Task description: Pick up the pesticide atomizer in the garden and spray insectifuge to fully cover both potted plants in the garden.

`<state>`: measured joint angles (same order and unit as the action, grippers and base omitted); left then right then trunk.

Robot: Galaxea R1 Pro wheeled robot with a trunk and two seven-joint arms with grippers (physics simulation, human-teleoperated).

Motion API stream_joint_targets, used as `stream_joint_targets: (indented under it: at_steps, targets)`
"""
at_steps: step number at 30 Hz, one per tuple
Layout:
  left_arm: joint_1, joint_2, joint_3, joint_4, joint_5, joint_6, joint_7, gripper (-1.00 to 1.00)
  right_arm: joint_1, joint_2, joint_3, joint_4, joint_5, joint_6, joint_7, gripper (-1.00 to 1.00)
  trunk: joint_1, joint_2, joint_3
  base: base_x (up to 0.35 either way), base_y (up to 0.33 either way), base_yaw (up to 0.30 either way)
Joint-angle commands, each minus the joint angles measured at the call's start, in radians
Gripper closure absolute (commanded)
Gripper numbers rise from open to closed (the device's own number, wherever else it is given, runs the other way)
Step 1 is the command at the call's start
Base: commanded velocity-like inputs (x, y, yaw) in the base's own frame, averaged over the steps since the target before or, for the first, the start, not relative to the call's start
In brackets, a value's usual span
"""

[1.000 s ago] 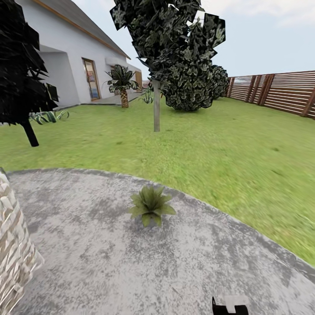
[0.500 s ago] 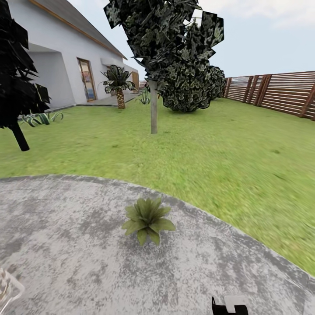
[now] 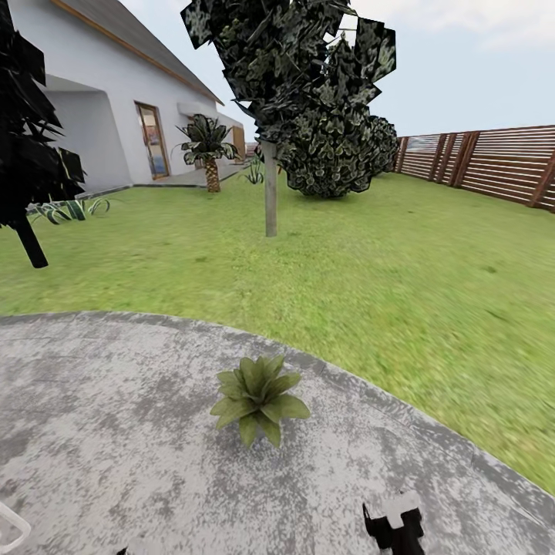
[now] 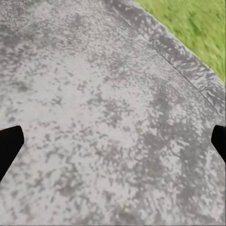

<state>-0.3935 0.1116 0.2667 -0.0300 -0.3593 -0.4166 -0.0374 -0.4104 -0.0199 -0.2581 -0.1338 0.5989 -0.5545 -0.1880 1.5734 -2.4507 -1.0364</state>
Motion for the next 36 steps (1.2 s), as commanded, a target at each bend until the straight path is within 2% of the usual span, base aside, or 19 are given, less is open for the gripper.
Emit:
stream_joint_targets:
  at_steps: [1, 4, 5, 7, 11, 12, 13, 14, 15, 16, 17, 18, 20, 21, 23, 25, 28, 29, 36]
  targets:
    - [-0.004, 0.006, -0.020, -0.013, -0.041, -0.002, -0.061, 1.00, -0.001, -0.001, -0.002, -0.044, 0.056, -0.002, 0.054, -1.00, 0.000, 0.000, -0.001, 0.000, 0.000, 0.000]
    - [-0.016, 0.034, -0.059, -0.088, -0.125, 0.004, -0.255, 1.00, -0.001, -0.003, 0.001, -0.130, 0.124, -0.001, 0.210, -1.00, 0.000, 0.000, -0.001, 0.000, 0.000, 0.000]
    - [-0.023, 0.052, -0.066, -0.136, -0.165, 0.011, -0.377, 1.00, -0.001, -0.003, 0.002, -0.165, 0.147, 0.000, 0.285, -1.00, 0.000, 0.000, -0.001, 0.000, 0.000, 0.000]
    - [-0.042, 0.075, -0.071, -0.221, -0.220, 0.035, -0.576, 1.00, -0.001, -0.003, 0.003, -0.213, 0.187, 0.001, 0.394, -1.00, 0.000, 0.000, -0.001, 0.000, 0.000, 0.000]
    - [-0.113, 0.093, -0.076, -0.341, -0.299, 0.146, -0.885, 1.00, -0.024, -0.003, 0.003, -0.256, 0.307, 0.024, 0.564, -1.00, 0.000, 0.000, -0.001, 0.000, 0.000, 0.000]
    - [-0.139, 0.090, -0.081, -0.361, -0.339, 0.168, -0.946, 1.00, -0.043, -0.003, 0.003, -0.261, 0.338, 0.030, 0.607, -1.00, 0.000, 0.000, -0.001, 0.000, 0.000, 0.000]
    - [-0.157, 0.086, -0.086, -0.371, -0.376, 0.178, -0.976, 1.00, -0.059, -0.003, 0.003, -0.262, 0.352, 0.032, 0.640, -1.00, 0.000, 0.000, -0.001, 0.000, 0.000, 0.000]
    - [-0.192, 0.075, -0.090, -0.380, -0.462, 0.210, -1.005, 1.00, -0.086, 0.000, 0.003, -0.265, 0.365, 0.035, 0.702, -1.00, 0.000, 0.000, -0.001, 0.000, 0.000, 0.000]
    - [-0.216, 0.067, -0.093, -0.384, -0.522, 0.245, -1.020, 1.00, -0.103, 0.004, 0.003, -0.266, 0.371, 0.037, 0.743, -1.00, 0.000, 0.000, -0.001, 0.000, 0.000, 0.000]
    - [-0.233, 0.061, -0.102, -0.388, -0.561, 0.276, -1.030, 1.00, -0.114, 0.007, 0.005, -0.266, 0.375, 0.041, 0.769, -1.00, 0.000, 0.000, -0.001, 0.000, 0.000, 0.000]
    - [-0.239, 0.059, -0.113, -0.389, -0.575, 0.288, -1.033, 1.00, -0.118, 0.008, 0.006, -0.266, 0.377, 0.043, 0.778, -1.00, 0.000, 0.000, -0.001, 0.000, 0.000, 0.000]
    - [-0.244, 0.057, -0.166, -0.388, -0.589, 0.302, -1.036, 1.00, -0.121, 0.011, 0.006, -0.267, 0.378, 0.044, 0.801, -1.00, 0.000, 0.000, -0.001, 0.000, 0.000, 0.000]
    - [-0.245, 0.052, -0.187, -0.387, -0.592, 0.304, -1.035, 1.00, -0.122, 0.022, 0.008, -0.266, 0.378, 0.044, 0.812, -1.00, 0.000, 0.000, -0.001, 0.000, 0.000, 0.000]
    - [-0.245, 0.048, -0.190, -0.387, -0.593, 0.304, -1.035, 1.00, -0.122, 0.029, 0.008, -0.266, 0.379, 0.044, 0.812, 1.00, 0.000, 0.000, -0.001, 0.000, 0.000, 0.000]
    - [-0.245, 0.035, -0.195, -0.387, -0.601, 0.305, -1.033, 1.00, -0.122, 0.043, 0.010, -0.266, 0.379, 0.044, 0.813, 1.00, 0.000, 0.000, -0.001, 0.000, 0.000, 0.000]
    - [-0.245, 0.022, -0.196, -0.387, -0.620, 0.306, -1.029, 1.00, -0.122, 0.053, 0.033, -0.266, 0.380, 0.044, 0.814, 1.00, 0.000, 0.000, -0.001, 0.000, 0.000, 0.000]
    - [-0.245, -0.005, -0.195, -0.387, -0.657, 0.309, -1.024, 1.00, -0.123, 0.076, 0.104, -0.267, 0.379, 0.044, 0.814, 1.00, 0.000, 0.000, -0.001, 0.000, 0.000, 0.000]
    - [-0.245, -0.013, -0.195, -0.387, -0.661, 0.310, -1.023, 1.00, -0.123, 0.081, 0.113, -0.267, 0.379, 0.044, 0.814, 1.00, 0.000, 0.000, -0.001, 0.000, 0.000, 0.000]
    - [-0.245, -0.071, -0.196, -0.389, -0.667, 0.312, -1.020, 1.00, -0.123, 0.144, 0.131, -0.265, 0.380, 0.044, 0.814, 1.00, 0.000, 0.000, -0.001, 0.000, 0.000, 0.000]
